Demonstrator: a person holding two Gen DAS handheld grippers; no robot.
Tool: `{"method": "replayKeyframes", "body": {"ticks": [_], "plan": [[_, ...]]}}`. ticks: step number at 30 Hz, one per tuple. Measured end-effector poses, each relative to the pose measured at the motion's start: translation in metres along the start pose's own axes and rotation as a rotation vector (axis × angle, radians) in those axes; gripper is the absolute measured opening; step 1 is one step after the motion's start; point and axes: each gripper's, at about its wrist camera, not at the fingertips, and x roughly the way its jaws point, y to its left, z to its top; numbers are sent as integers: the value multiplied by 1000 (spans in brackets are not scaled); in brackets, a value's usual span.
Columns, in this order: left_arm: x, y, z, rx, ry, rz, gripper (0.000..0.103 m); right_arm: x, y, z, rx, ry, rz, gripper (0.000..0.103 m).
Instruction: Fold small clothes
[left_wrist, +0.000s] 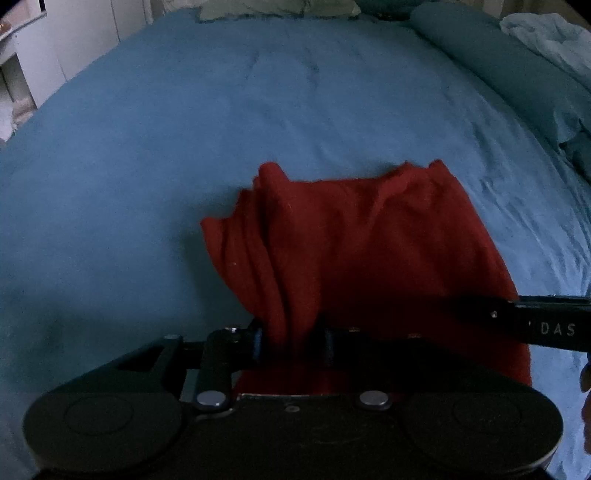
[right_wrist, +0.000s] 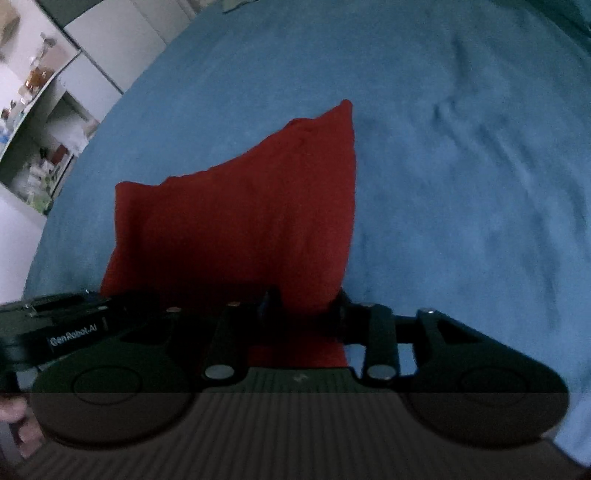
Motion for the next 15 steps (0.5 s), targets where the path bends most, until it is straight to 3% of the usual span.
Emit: {"method": "replayKeyframes", "body": {"ticks": [1, 3, 6, 15], "plan": [[-4, 0, -4, 4, -7, 16, 57, 0, 5, 4, -22, 8, -2, 63], [-15, 4, -8, 3, -35, 52, 84, -9, 11, 9, -60, 6, -6, 80], [-28, 20, -11, -4, -65, 84, 87, -33, 10, 9, -104, -53, 0, 95], [8, 45, -28, 51, -92, 56, 91, -35, -3, -8, -153, -133, -94, 97]]}}
